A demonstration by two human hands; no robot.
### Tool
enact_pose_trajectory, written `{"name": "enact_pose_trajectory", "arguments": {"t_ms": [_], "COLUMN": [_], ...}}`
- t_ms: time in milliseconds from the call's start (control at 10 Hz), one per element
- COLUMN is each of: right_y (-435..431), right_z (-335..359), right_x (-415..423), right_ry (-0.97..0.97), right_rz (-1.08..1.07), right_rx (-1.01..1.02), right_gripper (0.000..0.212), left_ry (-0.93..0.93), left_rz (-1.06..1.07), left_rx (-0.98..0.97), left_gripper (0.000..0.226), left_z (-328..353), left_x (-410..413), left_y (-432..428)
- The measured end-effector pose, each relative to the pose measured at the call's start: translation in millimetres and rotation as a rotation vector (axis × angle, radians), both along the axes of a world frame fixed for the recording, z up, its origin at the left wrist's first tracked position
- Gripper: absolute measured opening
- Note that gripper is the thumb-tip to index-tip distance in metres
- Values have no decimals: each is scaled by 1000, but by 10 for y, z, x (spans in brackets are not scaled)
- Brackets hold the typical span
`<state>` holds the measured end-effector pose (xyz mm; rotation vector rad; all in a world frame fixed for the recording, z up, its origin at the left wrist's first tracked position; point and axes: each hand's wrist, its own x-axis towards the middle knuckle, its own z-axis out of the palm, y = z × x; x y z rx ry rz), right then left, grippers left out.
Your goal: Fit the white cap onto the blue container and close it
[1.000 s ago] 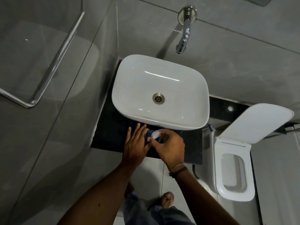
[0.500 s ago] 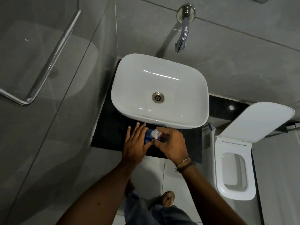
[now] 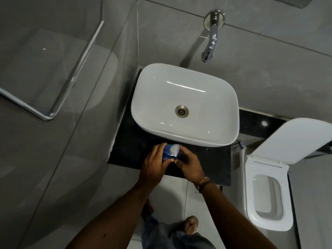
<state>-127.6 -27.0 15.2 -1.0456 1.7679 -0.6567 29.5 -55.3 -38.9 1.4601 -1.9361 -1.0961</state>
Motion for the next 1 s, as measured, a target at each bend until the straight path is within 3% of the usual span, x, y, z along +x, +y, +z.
{"name": "enact_pose_trajectory", "arguments": {"t_ms": [400,500,800,1000], "right_y": [-546,-598,-600,-570], "right_z": [-156,-184,-276,-254], "right_x": [902,1034,1095,1104], "right_ry": [-106,-109,-92,-78], "right_rz": [89,103,112,137], "right_rx": [-26,-12,15,-12], "right_gripper": [66,66,65,80], "left_ry": [-32,-53,-115,-55], "left_rz": [203,211,211,239], "left_rx": [36,40,-3,-33], "left_gripper": [68,78,73,94], "left_z": [162,137,-34,-57], "left_x": [922,1027,1099,1075], "left_y": [-293,-307,-297,-265]}}
